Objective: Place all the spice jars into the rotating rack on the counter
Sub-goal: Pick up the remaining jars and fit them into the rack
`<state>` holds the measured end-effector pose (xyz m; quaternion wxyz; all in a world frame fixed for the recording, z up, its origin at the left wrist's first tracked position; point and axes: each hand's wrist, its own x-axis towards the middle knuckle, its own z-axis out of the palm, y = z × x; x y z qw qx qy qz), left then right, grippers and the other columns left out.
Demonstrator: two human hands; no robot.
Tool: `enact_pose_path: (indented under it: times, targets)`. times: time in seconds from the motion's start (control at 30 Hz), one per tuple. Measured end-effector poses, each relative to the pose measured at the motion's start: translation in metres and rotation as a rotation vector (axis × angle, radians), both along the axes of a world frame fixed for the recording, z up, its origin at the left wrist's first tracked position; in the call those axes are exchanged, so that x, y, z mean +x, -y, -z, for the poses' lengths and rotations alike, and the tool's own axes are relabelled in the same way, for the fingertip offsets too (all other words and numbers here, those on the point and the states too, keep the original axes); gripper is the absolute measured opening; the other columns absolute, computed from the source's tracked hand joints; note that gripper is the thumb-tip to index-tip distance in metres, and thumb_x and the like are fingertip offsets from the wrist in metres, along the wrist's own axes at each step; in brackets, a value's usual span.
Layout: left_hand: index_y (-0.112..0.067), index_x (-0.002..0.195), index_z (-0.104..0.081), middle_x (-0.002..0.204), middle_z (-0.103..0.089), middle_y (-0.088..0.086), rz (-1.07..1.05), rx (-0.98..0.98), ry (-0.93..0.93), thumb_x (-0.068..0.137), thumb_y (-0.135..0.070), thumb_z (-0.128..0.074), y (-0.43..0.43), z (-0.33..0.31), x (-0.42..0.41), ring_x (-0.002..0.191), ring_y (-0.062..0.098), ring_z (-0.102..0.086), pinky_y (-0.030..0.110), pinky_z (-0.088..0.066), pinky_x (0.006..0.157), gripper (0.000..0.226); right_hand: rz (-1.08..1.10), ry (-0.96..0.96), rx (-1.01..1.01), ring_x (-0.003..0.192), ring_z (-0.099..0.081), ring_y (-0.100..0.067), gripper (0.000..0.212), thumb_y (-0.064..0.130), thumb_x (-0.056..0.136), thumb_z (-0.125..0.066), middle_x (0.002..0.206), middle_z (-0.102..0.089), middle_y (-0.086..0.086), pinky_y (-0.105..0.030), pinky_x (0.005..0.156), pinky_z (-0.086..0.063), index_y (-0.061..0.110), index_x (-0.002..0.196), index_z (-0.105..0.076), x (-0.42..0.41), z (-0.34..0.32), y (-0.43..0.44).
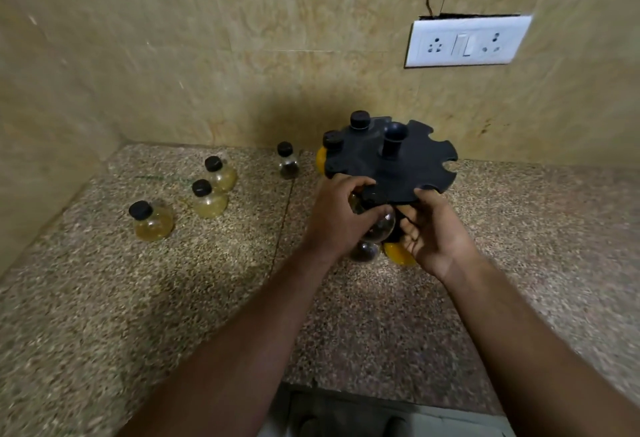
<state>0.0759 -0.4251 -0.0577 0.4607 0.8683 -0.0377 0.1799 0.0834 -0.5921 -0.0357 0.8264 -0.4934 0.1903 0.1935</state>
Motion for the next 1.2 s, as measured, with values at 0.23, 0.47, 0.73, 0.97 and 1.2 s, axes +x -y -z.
enact_pose_path:
  times: [0.23,0.47,0.73,0.97,1.2]
  targets:
    - [-0.023,0.118,-0.066,0.112,-0.06,-0.004,-0.018,0.09,0.008,0.075,-0.048,-0.081,0.008,-0.001,0.012,0.108,0.016,-0.054,0.036,-0.052,0.091,0.052,0.032,-0.005,-0.053,0.042,-0.048,-0.006,0.01,0.025,0.097,-0.065,0.064,-0.065,0.001,-0.018,0.039,-0.037,0.016,0.093,-0.065,0.009,0.008,-0.003]
    - [-0.019,0.12,-0.063,0.113,-0.061,0.002,-0.117,0.205,0.037,0.081,-0.054,-0.074,0.025,0.005,0.012,0.105,0.019,-0.053,0.036,-0.049,0.084,0.054,0.066,0.095,-0.138,0.038,-0.03,-0.008,0.019,0.013,0.1,-0.057,0.066,-0.052,-0.005,-0.022,0.032,-0.023,0.014,0.081,-0.057,0.013,0.01,0.0]
    - [-0.018,0.124,-0.061,0.12,-0.059,0.002,-0.185,0.114,0.052,0.083,-0.048,-0.074,0.027,0.014,0.016,0.11,0.018,-0.055,0.036,-0.052,0.087,0.053,0.046,0.145,-0.145,0.042,-0.032,-0.01,0.02,0.012,0.103,-0.052,0.065,-0.056,-0.001,-0.023,0.035,-0.024,0.018,0.083,-0.053,0.012,0.012,-0.01]
    - [-0.015,0.136,-0.058,0.128,-0.058,0.007,-0.318,0.01,0.055,0.094,-0.041,-0.065,0.006,0.018,0.023,0.118,0.02,-0.052,0.031,-0.044,0.093,0.05,-0.039,0.1,-0.22,0.051,-0.048,-0.015,0.022,0.027,0.103,-0.055,0.077,-0.069,-0.003,-0.03,0.051,-0.038,0.014,0.092,-0.068,0.008,0.011,-0.035]
    - [-0.017,0.137,-0.056,0.128,-0.058,0.007,-0.529,-0.104,-0.026,0.099,-0.029,-0.059,-0.016,0.027,0.028,0.114,0.017,-0.054,0.023,-0.049,0.084,0.04,-0.389,0.145,-0.366,0.058,-0.054,-0.011,0.03,0.032,0.104,-0.048,0.088,-0.075,-0.001,-0.029,0.056,-0.042,0.018,0.106,-0.075,-0.003,0.019,-0.049]
